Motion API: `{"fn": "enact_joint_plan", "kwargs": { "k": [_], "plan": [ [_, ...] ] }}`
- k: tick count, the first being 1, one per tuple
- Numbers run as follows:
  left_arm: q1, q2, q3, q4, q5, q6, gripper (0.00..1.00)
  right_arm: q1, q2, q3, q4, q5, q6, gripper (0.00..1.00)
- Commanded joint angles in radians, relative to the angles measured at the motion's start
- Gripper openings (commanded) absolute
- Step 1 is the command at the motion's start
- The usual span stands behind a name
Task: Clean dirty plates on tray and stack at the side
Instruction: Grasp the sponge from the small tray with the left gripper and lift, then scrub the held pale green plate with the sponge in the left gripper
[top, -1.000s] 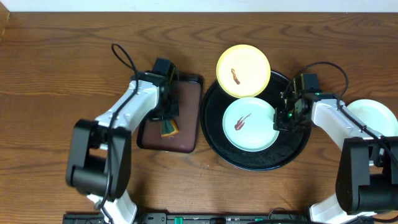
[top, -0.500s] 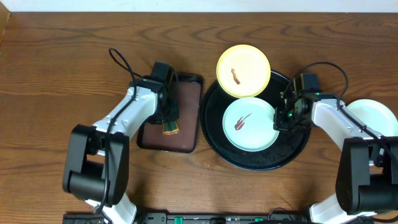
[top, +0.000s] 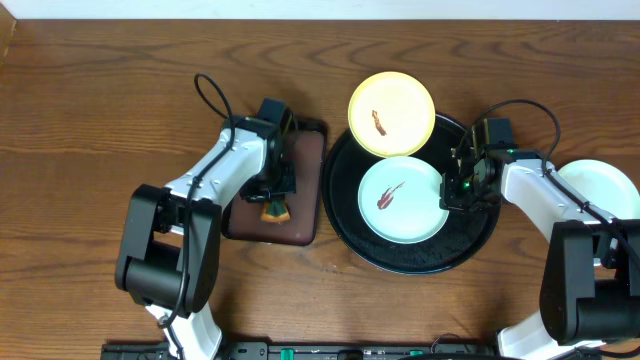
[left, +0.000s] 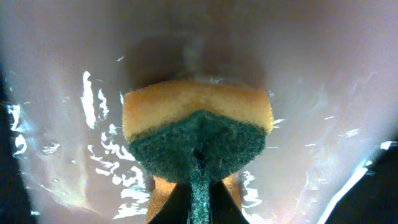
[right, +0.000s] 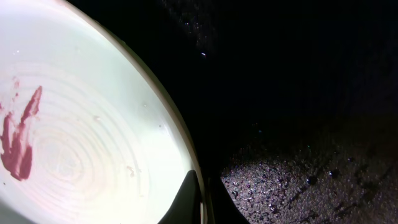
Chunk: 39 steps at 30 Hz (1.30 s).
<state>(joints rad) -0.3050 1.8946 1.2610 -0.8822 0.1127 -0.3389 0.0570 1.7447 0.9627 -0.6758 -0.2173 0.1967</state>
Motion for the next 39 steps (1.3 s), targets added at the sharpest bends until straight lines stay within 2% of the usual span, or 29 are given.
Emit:
{"fn": "enact_joint_plan", "kwargs": {
  "k": [1, 4, 6, 12, 16, 25, 33, 35, 39],
  "plan": [
    [-0.02, -0.06, 0.173, -0.084, 0.003, 0.013, 0.07, -0.009, 0.01, -0.01, 0.003, 0.056, -0.011, 0.01],
    [-0.058, -0.085, 0.252, -0.093, 0.102, 0.012, 0.07, -0.007, 0.01, -0.01, 0.004, 0.056, -0.013, 0.01],
    [-0.113, -0.085, 0.269, -0.047, 0.164, -0.017, 0.07, 0.009, 0.01, -0.01, 0.004, 0.056, -0.046, 0.01],
    [-0.309, -0.05, 0.268, 0.076, 0.175, -0.116, 0.08, 0.036, 0.01, -0.01, 0.003, 0.061, -0.048, 0.01],
    [-0.415, 0.043, 0.268, 0.127, 0.175, -0.232, 0.07, 0.036, 0.01, -0.01, 0.002, 0.06, -0.045, 0.01],
    [-0.452, 0.249, 0.268, 0.163, 0.172, -0.235, 0.07, 0.036, 0.01, -0.01, 0.003, 0.061, -0.045, 0.01],
    [-0.515, 0.3, 0.268, 0.382, 0.2, -0.235, 0.07, 0.036, 0.01, -0.01, -0.001, 0.076, -0.06, 0.01],
    [-0.523, 0.3, 0.268, 0.461, 0.174, -0.235, 0.08, 0.036, 0.01, -0.01, -0.004, 0.091, -0.06, 0.01],
    [-0.497, 0.3, 0.268, 0.423, 0.068, -0.211, 0.08, 0.036, 0.01, -0.01, -0.017, 0.116, -0.06, 0.01]
  ]
}}
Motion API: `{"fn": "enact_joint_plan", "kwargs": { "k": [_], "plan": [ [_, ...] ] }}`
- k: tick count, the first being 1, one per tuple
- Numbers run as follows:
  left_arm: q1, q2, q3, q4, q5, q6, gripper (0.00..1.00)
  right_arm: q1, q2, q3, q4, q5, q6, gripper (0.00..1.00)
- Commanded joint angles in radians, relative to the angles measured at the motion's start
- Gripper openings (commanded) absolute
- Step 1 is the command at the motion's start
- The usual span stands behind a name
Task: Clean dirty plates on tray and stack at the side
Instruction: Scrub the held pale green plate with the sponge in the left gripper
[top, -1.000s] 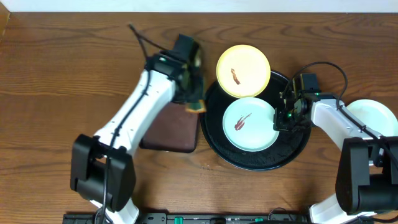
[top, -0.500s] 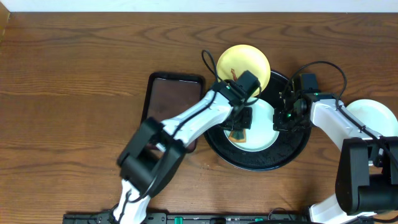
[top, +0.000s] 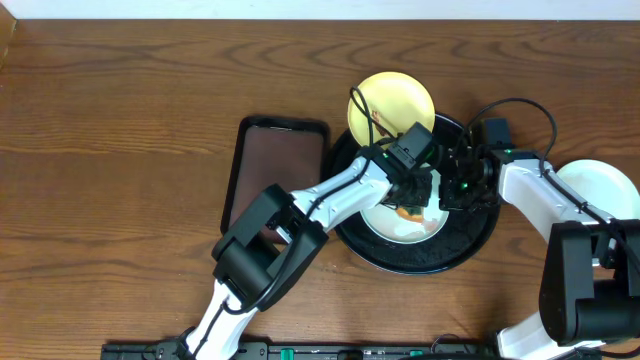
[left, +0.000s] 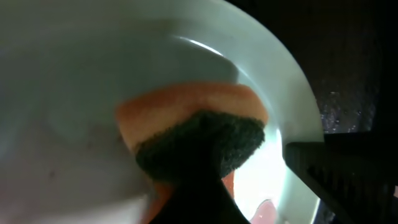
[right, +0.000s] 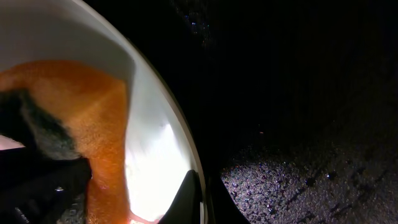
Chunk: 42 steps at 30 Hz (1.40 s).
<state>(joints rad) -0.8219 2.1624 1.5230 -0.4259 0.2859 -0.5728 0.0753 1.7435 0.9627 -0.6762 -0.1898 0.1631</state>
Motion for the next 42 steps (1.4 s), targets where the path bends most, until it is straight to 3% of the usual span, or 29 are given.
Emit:
{"fn": "enact_joint_plan", "kwargs": {
  "k": [1, 7, 15, 22, 30, 35, 40, 42],
  "plan": [
    [0.032, 0.032, 0.006, -0.066, -0.15, 0.05, 0.07, 0.018, 0.011, -0.01, -0.019, 0.089, -0.026, 0.01],
    [0.085, 0.032, 0.006, -0.282, -0.401, 0.181, 0.07, 0.018, 0.011, -0.01, -0.019, 0.089, -0.026, 0.01],
    [0.072, 0.032, 0.006, -0.384, -0.447, 0.163, 0.07, 0.018, 0.011, -0.01, -0.019, 0.089, -0.026, 0.01],
    [0.043, 0.033, 0.006, -0.172, -0.126, 0.083, 0.07, 0.018, 0.011, -0.01, -0.021, 0.088, -0.026, 0.01],
    [0.043, 0.037, 0.006, 0.033, -0.013, 0.007, 0.07, 0.018, 0.011, -0.01, -0.019, 0.089, -0.026, 0.02],
    [0.055, 0.037, 0.006, 0.032, -0.015, 0.048, 0.07, 0.018, 0.011, -0.01, -0.019, 0.088, -0.026, 0.01],
    [0.042, 0.039, 0.006, -0.039, 0.152, 0.047, 0.07, 0.018, 0.011, -0.01, -0.018, 0.089, -0.026, 0.01],
    [0.029, 0.039, 0.006, -0.076, 0.148, 0.034, 0.08, 0.018, 0.011, -0.01, -0.013, 0.089, -0.026, 0.01]
  ]
}}
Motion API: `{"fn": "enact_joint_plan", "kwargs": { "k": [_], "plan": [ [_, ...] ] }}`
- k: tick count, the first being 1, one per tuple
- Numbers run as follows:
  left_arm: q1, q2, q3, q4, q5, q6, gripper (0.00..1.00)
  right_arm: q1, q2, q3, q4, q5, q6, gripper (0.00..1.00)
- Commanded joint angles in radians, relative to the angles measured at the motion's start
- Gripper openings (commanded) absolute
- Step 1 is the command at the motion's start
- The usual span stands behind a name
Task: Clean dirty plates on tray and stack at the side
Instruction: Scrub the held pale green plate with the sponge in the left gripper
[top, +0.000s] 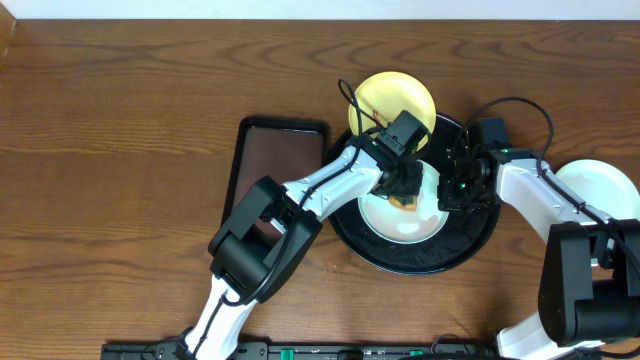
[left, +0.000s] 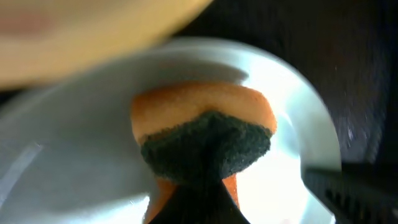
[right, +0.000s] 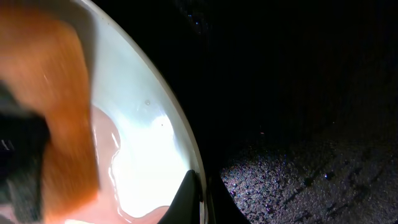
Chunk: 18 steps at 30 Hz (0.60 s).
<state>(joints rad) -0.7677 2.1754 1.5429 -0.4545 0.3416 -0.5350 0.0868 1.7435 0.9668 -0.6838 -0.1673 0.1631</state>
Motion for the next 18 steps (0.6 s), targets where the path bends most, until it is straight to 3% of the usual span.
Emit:
{"fn": "enact_joint_plan", "kwargs": {
  "k": [1, 9, 12, 18],
  "plan": [
    [-0.029, 0.026, -0.014, -0.069, 0.092, -0.014, 0.07, 0.006, 0.011, -0.014, -0.004, 0.066, -0.026, 0.01],
    [-0.013, 0.026, -0.014, -0.294, 0.055, -0.099, 0.07, 0.006, 0.011, -0.014, 0.001, 0.066, -0.022, 0.01],
    [0.001, 0.026, -0.014, -0.376, -0.133, -0.099, 0.07, 0.006, 0.011, -0.014, 0.003, 0.066, -0.022, 0.01],
    [-0.001, 0.026, -0.013, -0.379, -0.566, -0.056, 0.07, 0.006, 0.011, -0.014, 0.008, 0.066, -0.022, 0.01]
  ]
}}
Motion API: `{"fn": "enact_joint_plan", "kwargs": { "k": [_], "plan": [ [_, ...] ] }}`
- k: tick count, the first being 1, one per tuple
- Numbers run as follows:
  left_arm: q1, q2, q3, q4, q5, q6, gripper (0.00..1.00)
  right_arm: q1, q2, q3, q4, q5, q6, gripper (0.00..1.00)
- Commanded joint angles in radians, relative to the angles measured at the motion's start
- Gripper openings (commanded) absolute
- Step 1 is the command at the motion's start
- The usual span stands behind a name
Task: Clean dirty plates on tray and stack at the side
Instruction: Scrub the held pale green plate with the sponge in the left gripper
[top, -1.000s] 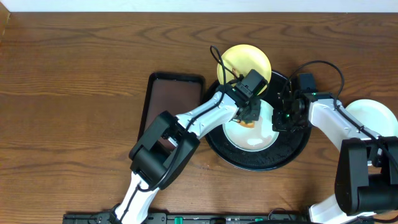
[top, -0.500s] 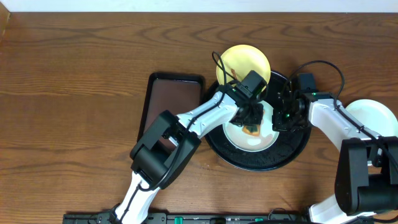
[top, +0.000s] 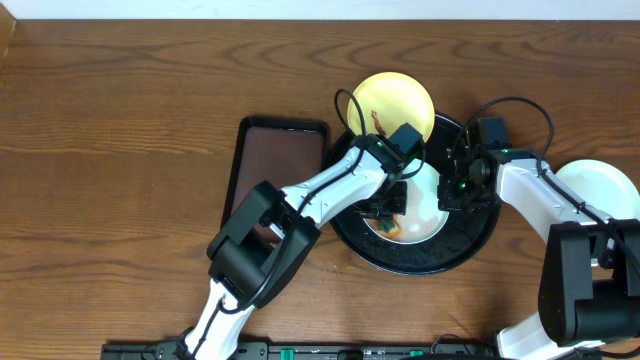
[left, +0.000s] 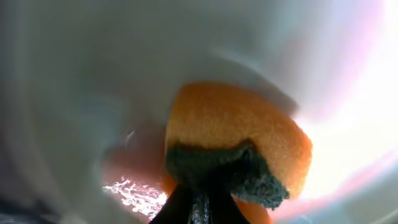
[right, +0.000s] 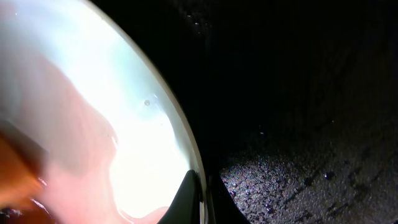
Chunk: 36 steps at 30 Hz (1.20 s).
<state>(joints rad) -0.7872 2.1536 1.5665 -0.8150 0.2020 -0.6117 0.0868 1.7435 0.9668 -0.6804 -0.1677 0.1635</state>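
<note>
A pale plate (top: 425, 205) lies in the round black tray (top: 470, 240). My left gripper (left: 199, 200) is shut on an orange sponge (left: 239, 130) with a green scouring side, pressed onto the plate's lower left part. A pink wet film (right: 68, 143) spreads over the plate. My right gripper (right: 200, 186) is shut on the plate's right rim, one finger inside and one outside. A yellow plate (top: 395, 95) with a red stain leans on the tray's far edge.
A brown rectangular tray (top: 275, 165) lies left of the black one. A white plate (top: 605, 190) sits on the table at the far right, beside my right arm. The left arm reaches across the black tray's left side.
My left gripper has carried the sponge from the plate's upper middle to its lower left. The pink film now covers more of the plate. The right gripper has not moved.
At first my left gripper held the sponge in the brown tray, and the pale plate bore a red streak while my right gripper pinched its rim. Then the sponge was on the plate. The streak is gone, replaced by a pink smear.
</note>
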Motion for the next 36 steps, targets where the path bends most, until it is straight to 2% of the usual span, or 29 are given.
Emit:
{"fn": "enact_joint_plan", "kwargs": {
  "k": [1, 4, 9, 13, 14, 19, 20, 26, 31, 36],
  "plan": [
    [0.018, 0.047, -0.036, -0.018, -0.496, 0.039, 0.07, 0.006, 0.011, -0.014, 0.005, 0.066, -0.022, 0.01],
    [0.017, 0.047, -0.032, -0.006, -0.677, 0.108, 0.08, 0.006, 0.011, -0.014, 0.005, 0.066, -0.022, 0.01],
    [0.016, 0.047, -0.032, 0.108, -0.636, 0.174, 0.07, 0.006, 0.011, -0.014, 0.005, 0.066, -0.023, 0.01],
    [0.016, 0.048, -0.032, 0.202, -0.425, 0.167, 0.07, 0.006, 0.011, -0.014, 0.004, 0.066, -0.023, 0.01],
    [0.016, 0.048, -0.032, 0.246, -0.323, 0.143, 0.08, 0.006, 0.011, -0.014, 0.005, 0.066, -0.023, 0.01],
    [0.016, 0.048, -0.032, 0.324, -0.085, 0.042, 0.07, 0.006, 0.011, -0.014, 0.008, 0.066, -0.023, 0.01],
    [0.016, 0.048, -0.032, 0.347, 0.002, 0.0, 0.07, 0.006, 0.011, -0.014, 0.008, 0.066, -0.023, 0.01],
    [0.016, 0.048, -0.032, 0.399, 0.201, -0.093, 0.07, 0.006, 0.011, -0.014, 0.008, 0.066, -0.023, 0.01],
    [0.029, 0.048, -0.032, 0.333, 0.188, -0.1, 0.07, 0.006, 0.011, -0.014, 0.008, 0.066, -0.023, 0.01],
    [0.086, 0.047, -0.032, 0.154, -0.011, -0.047, 0.08, 0.006, 0.011, -0.014, 0.007, 0.066, -0.023, 0.01]
  ]
}}
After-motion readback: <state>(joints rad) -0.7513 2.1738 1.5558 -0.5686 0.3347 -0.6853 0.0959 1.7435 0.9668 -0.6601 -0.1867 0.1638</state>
